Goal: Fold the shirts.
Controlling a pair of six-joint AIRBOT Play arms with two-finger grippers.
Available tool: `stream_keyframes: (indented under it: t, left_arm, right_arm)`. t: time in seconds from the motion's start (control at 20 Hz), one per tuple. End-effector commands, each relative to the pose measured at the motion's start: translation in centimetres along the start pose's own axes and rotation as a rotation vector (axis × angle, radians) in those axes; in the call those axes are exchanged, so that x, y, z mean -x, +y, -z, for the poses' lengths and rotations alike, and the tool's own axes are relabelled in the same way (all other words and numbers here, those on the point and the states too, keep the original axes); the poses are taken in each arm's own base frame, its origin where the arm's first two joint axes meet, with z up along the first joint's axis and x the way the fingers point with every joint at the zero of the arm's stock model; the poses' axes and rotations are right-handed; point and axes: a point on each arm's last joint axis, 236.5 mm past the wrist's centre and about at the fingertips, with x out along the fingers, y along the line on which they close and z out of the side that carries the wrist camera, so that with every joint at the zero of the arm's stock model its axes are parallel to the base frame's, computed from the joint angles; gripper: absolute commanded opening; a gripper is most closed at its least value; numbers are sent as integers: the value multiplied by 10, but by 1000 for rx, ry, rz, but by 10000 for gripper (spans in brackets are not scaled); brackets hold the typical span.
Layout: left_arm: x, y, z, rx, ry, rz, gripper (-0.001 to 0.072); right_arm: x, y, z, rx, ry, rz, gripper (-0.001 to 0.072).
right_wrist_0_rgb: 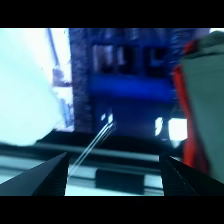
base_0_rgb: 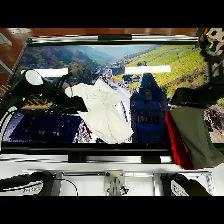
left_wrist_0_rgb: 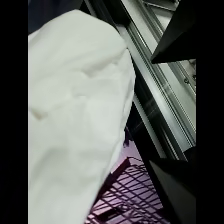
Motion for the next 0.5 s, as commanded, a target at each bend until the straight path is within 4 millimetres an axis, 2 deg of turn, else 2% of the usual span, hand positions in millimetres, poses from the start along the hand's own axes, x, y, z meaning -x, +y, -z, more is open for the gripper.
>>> stream_keyframes:
  t: [0.0, 0.05, 0.15, 0.35, 0.45]
  left_arm:
    - [-1, 69, -6, 224, -99, 43, 716]
    - [2, 84, -15, 275, -148, 49, 715]
    - [2, 100, -34, 342, -216, 72, 706]
    - [-37, 109, -58, 410, -236, 121, 706]
    - [-43, 117, -73, 438, -293, 116, 696]
  right_arm:
    - [-52, 17, 21, -35, 108, -133, 677]
    - [-63, 16, 28, -51, 132, -142, 677]
    - [-81, 20, 43, -82, 177, -177, 677]
    - [-107, 35, 62, -75, 230, -206, 677]
    - [-112, 45, 71, -38, 255, -207, 676]
